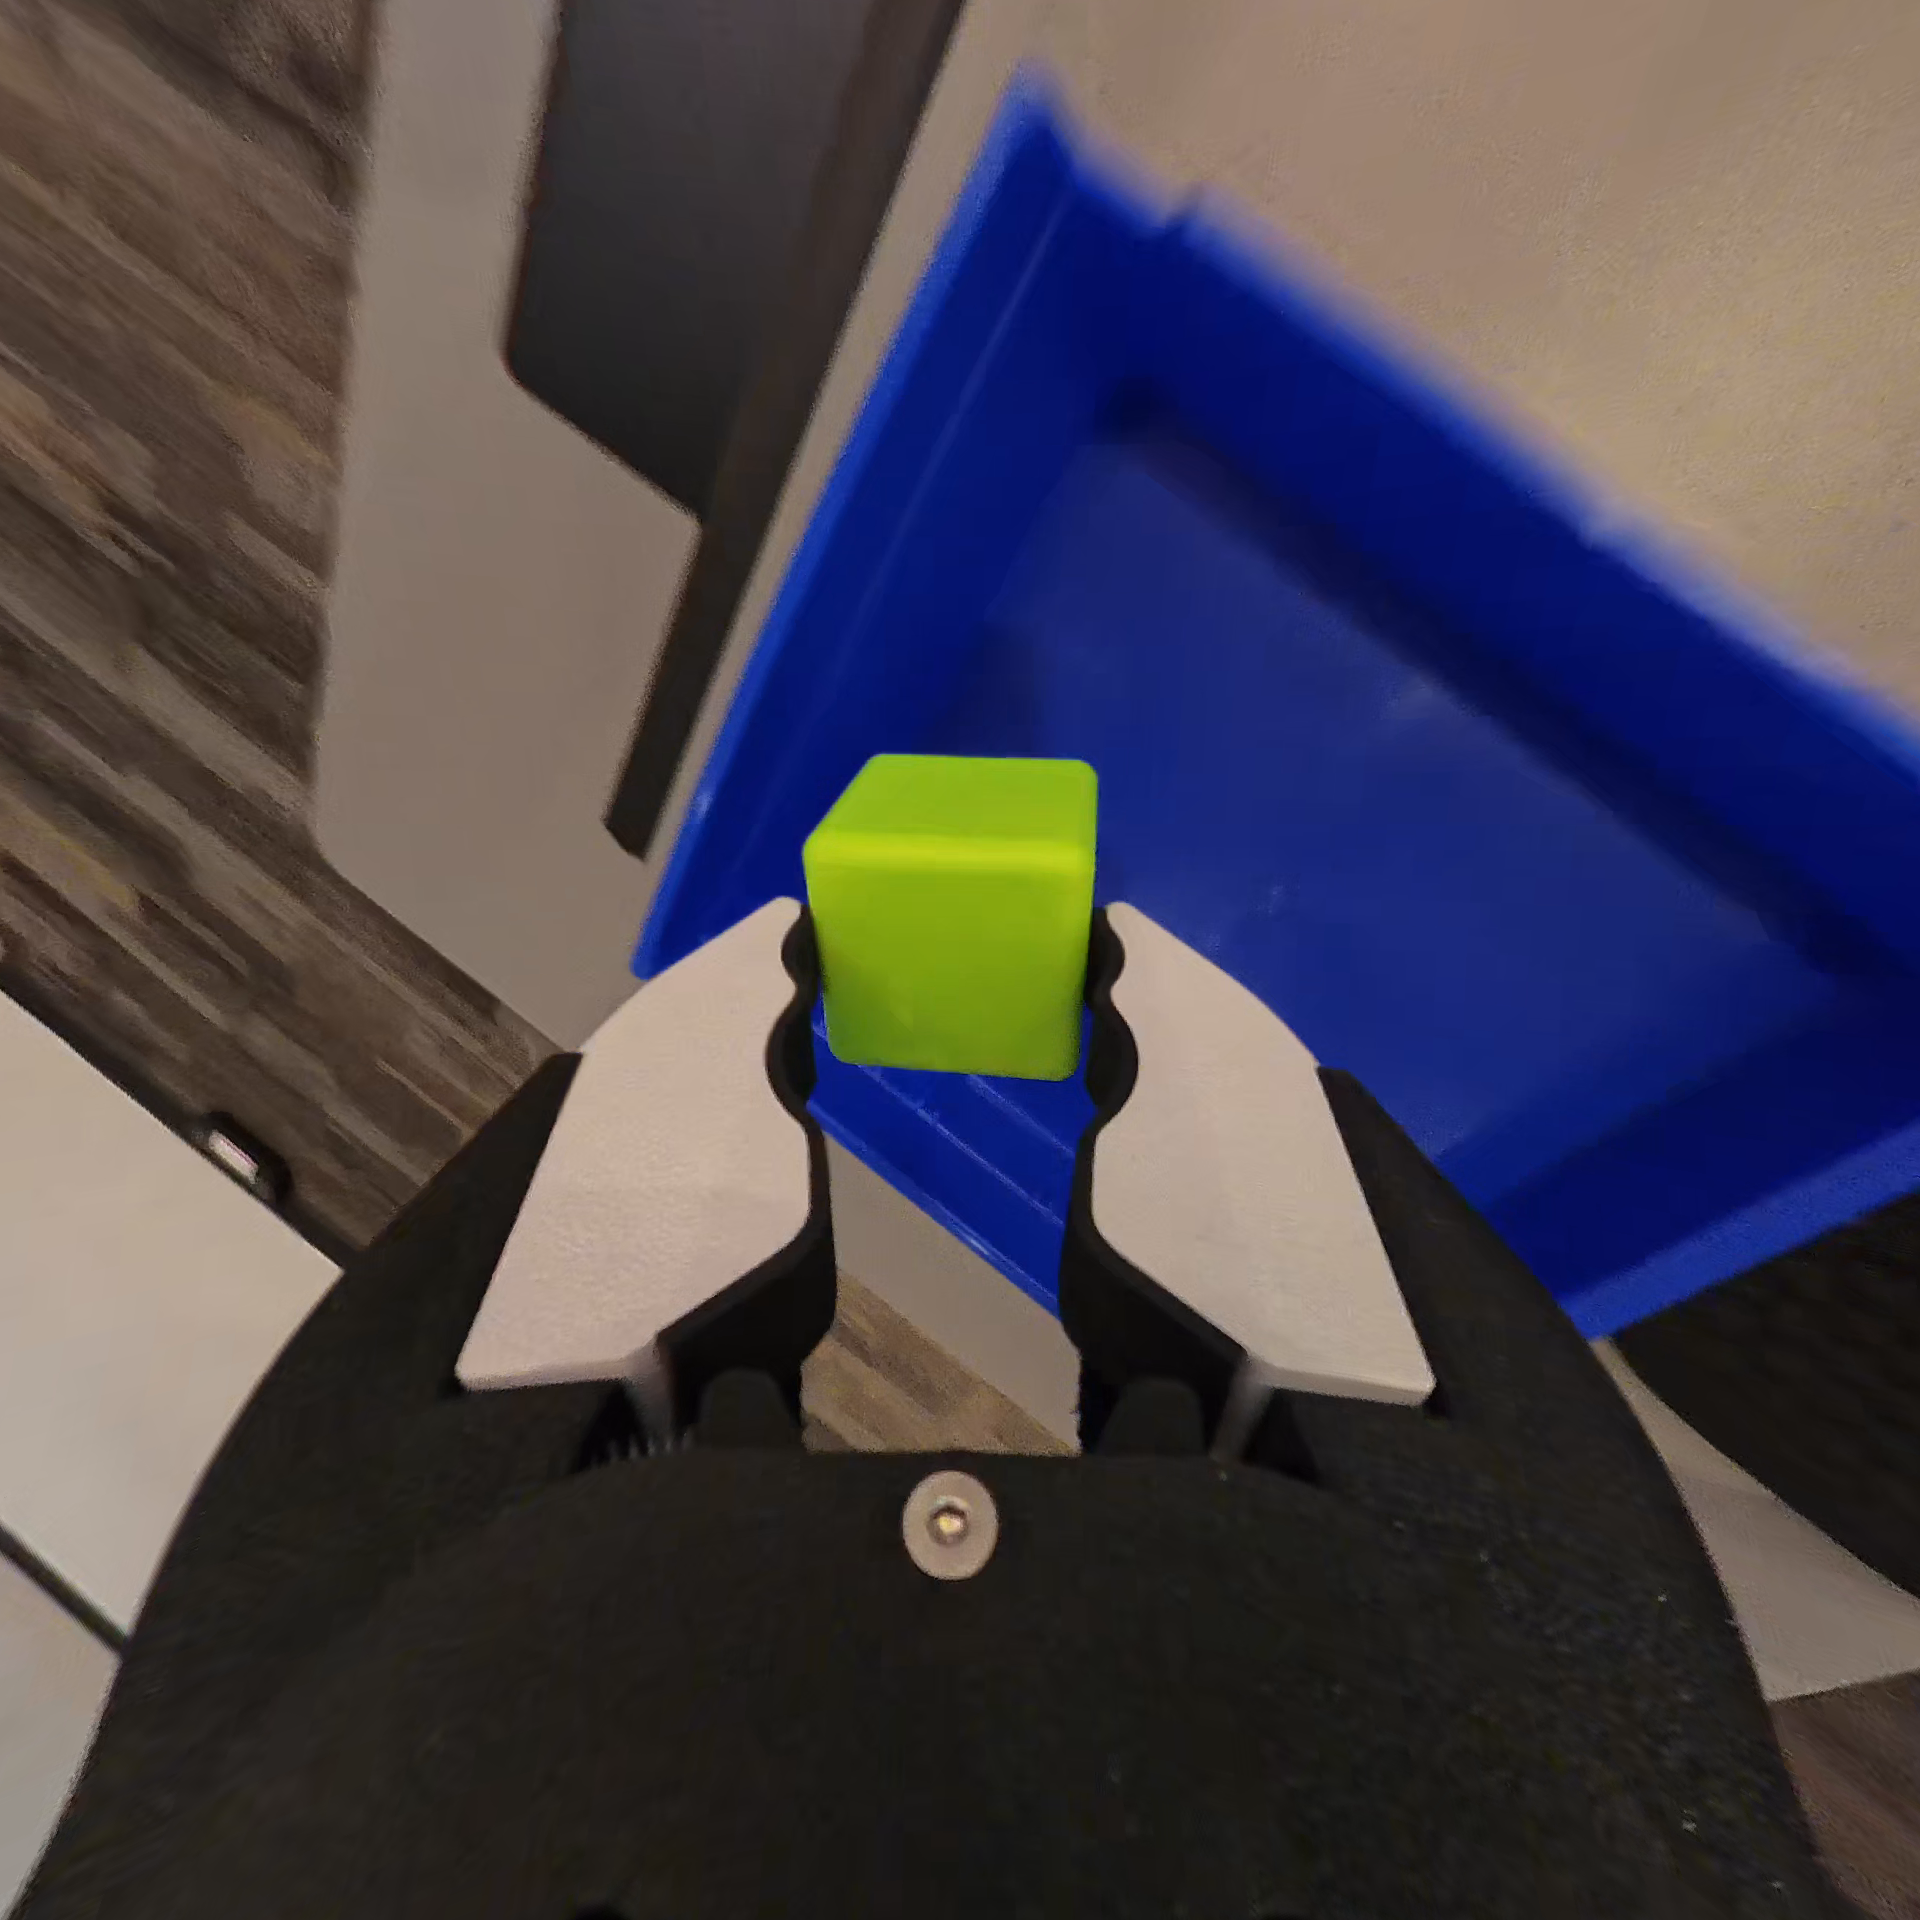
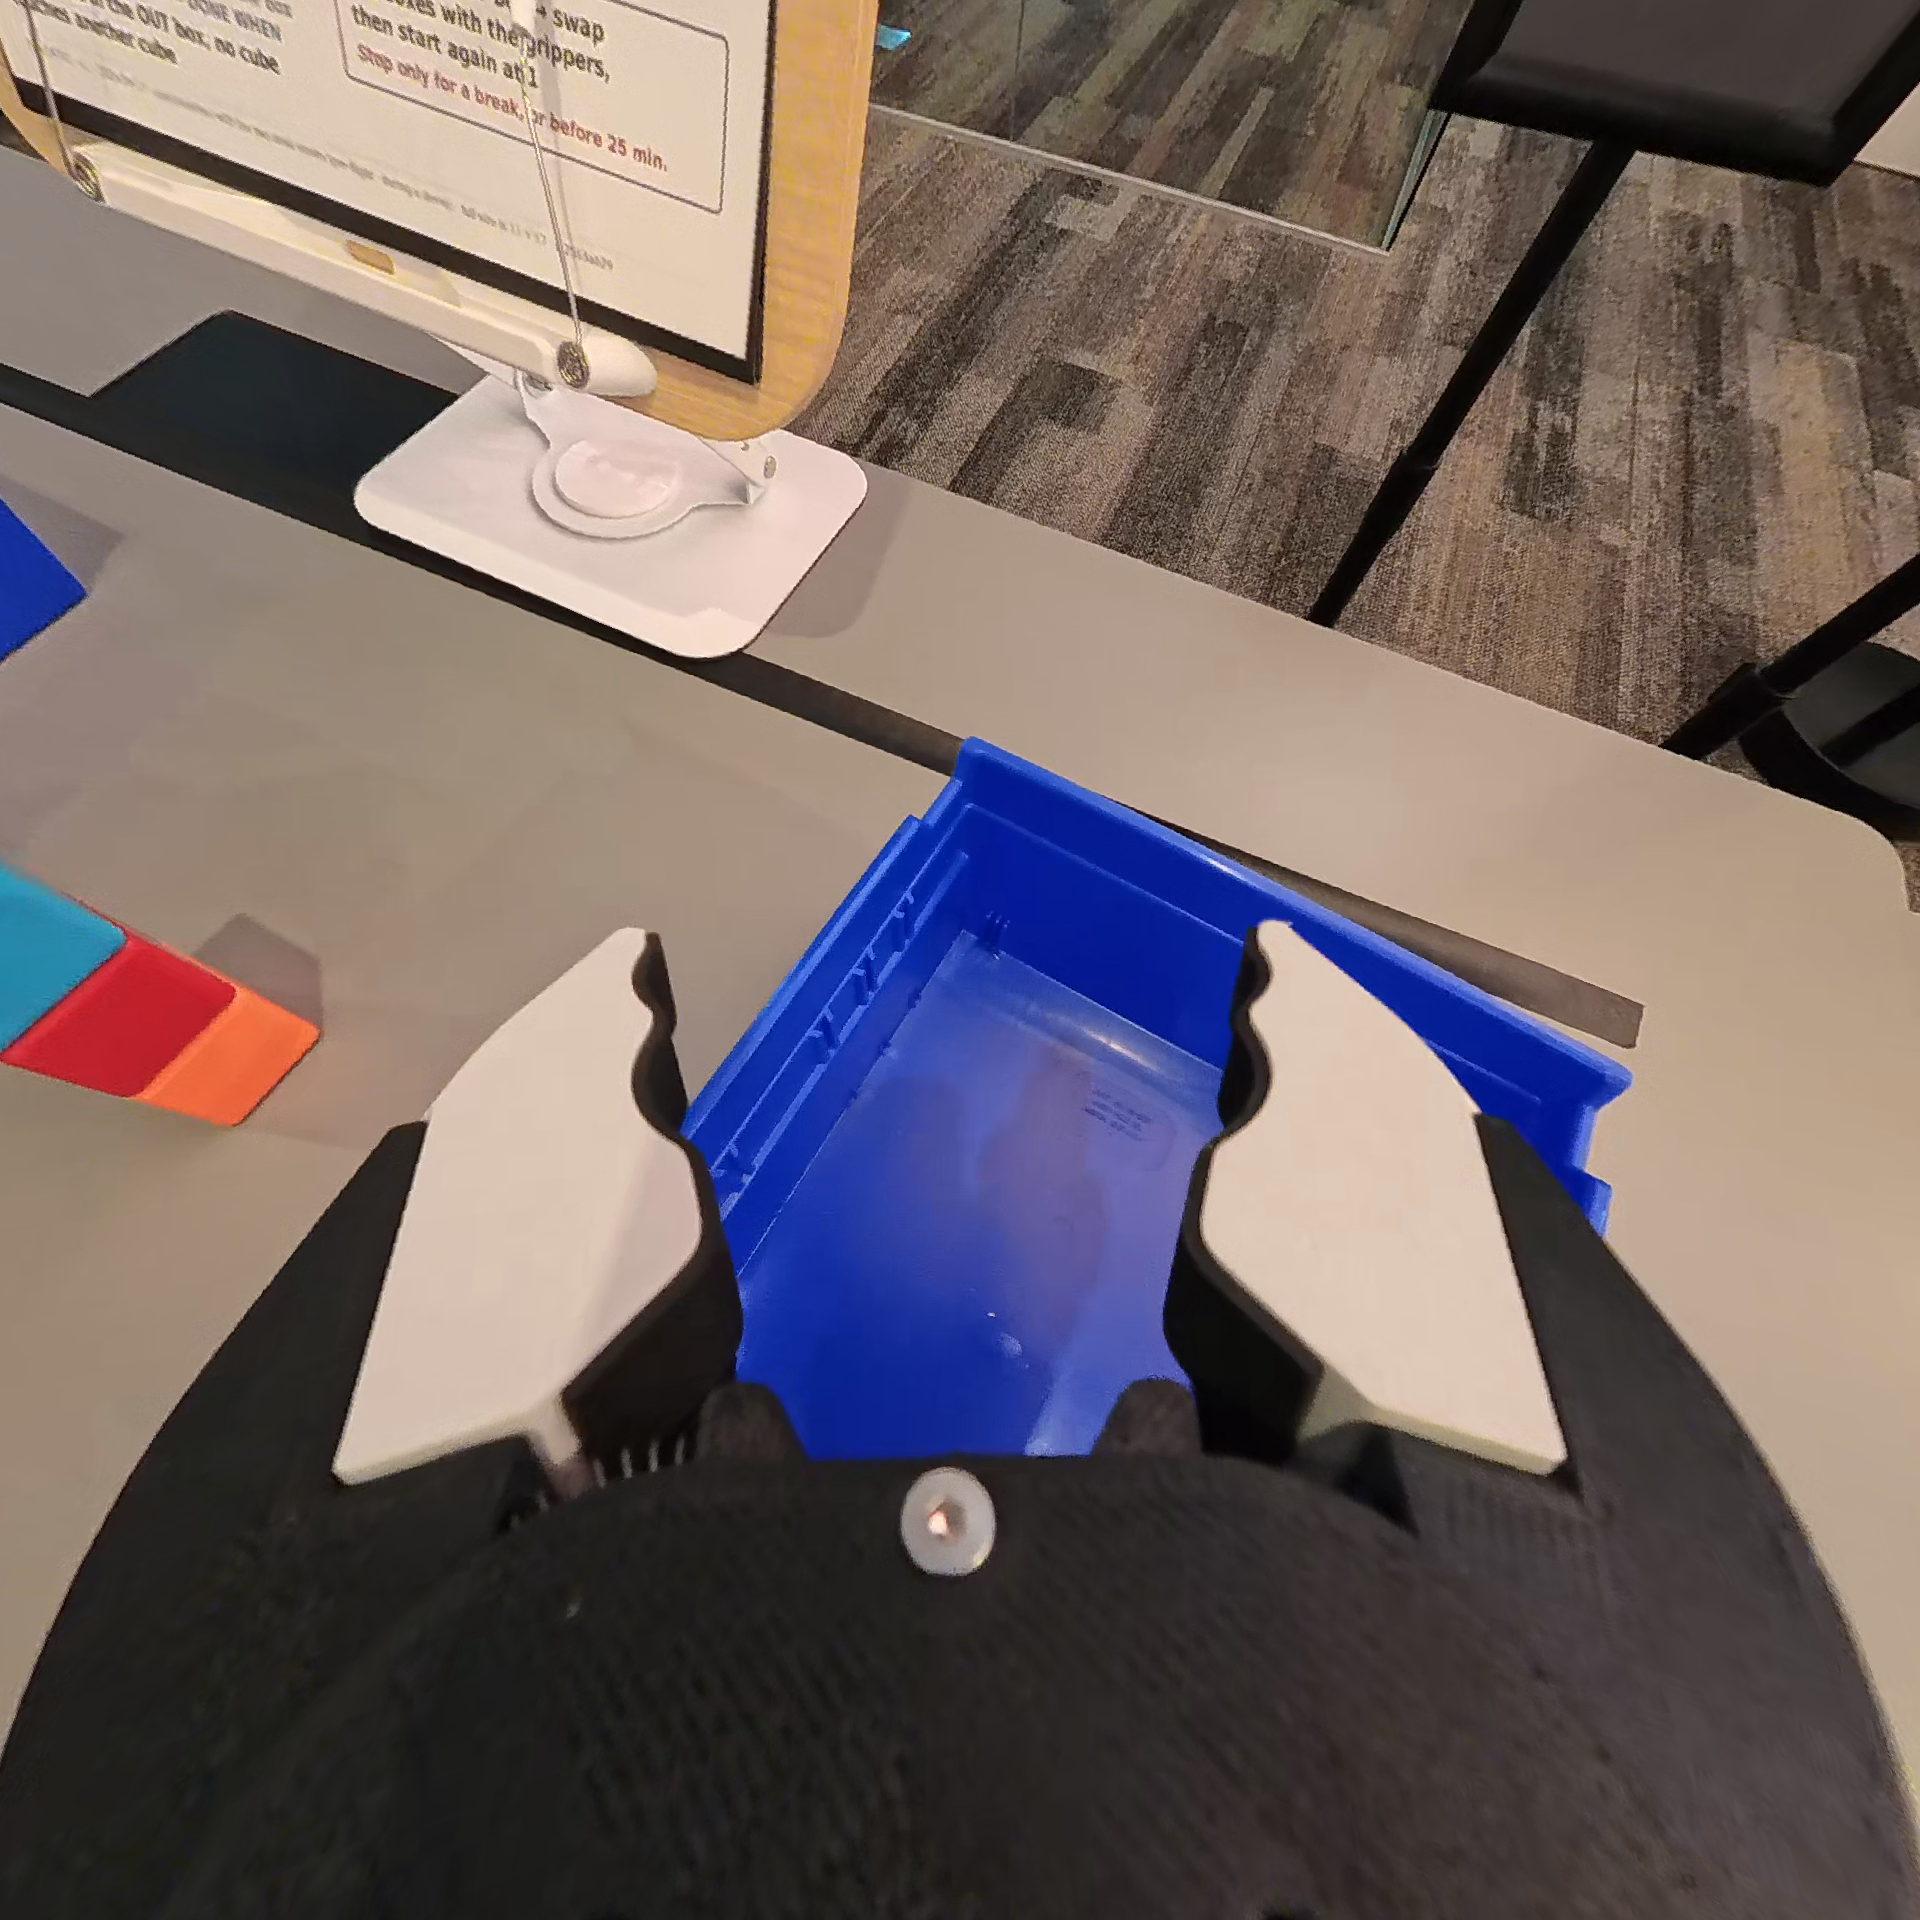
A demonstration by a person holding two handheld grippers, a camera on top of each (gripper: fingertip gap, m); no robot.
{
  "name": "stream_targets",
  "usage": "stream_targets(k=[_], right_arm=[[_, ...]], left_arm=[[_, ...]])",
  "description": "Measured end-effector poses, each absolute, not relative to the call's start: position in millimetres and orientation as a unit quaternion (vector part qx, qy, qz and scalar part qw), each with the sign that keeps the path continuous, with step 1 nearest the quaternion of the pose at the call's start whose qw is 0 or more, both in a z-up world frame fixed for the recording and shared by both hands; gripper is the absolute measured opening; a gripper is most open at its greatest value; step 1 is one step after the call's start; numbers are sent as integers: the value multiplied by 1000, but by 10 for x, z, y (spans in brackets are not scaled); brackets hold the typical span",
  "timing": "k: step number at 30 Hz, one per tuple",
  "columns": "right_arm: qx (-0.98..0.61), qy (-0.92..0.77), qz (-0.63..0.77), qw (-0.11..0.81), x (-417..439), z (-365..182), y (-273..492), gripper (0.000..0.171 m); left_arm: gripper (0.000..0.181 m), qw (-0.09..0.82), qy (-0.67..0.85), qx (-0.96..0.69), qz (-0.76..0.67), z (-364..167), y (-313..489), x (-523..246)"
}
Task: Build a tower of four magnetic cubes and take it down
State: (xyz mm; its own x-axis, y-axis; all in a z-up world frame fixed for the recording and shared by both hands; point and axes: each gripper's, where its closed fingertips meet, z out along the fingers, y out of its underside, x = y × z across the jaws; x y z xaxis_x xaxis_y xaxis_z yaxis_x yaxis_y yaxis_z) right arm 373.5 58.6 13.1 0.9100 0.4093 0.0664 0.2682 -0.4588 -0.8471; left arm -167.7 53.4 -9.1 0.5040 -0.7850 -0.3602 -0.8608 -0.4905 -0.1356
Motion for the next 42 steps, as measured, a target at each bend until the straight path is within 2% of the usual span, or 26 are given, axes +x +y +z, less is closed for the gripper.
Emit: stream_targets(k=[3, 6, 9, 13, 24, 31, 34, 38, 42], right_arm=[[-849, -201, 76, 482, 3724, 151, 573, 103], [-850, -201, 80, 481, 3724, 154, 555, 103], [-849, -201, 82, 481, 3737, 157, 541, 103], [-850, -200, 88, 479, 3758, 153, 527, 103], [-853, -207, 95, 469, 3731, 111, 525, 103], [-855, -208, 96, 465, 3731, 87, 533, 103], [-856, -211, 96, 463, 3719, 80, 524, 103], [-852, -215, 98, 467, 3691, 114, 512, 103], [-848, -220, 99, 472, 3642, 154, 510, 103]], left_arm=[[49, 204, 530, -817, 98, 399, 382, -965], [49, 236, 593, -767, 66, 610, 150, -99], [50, 219, 645, -730, 44, 509, -125, 620], [49, 174, 695, -693, 81, 201, -283, 1087], [49, 121, 725, -669, 107, -171, -293, 1355], [52, 138, 715, -681, 69, -170, -274, 1399], [59, 185, 699, -690, 32, -19, -284, 1436], [57, 316, 606, -727, -70, 250, -262, 1387], [62, 384, 453, -778, -206, 11, -330, 1259]])
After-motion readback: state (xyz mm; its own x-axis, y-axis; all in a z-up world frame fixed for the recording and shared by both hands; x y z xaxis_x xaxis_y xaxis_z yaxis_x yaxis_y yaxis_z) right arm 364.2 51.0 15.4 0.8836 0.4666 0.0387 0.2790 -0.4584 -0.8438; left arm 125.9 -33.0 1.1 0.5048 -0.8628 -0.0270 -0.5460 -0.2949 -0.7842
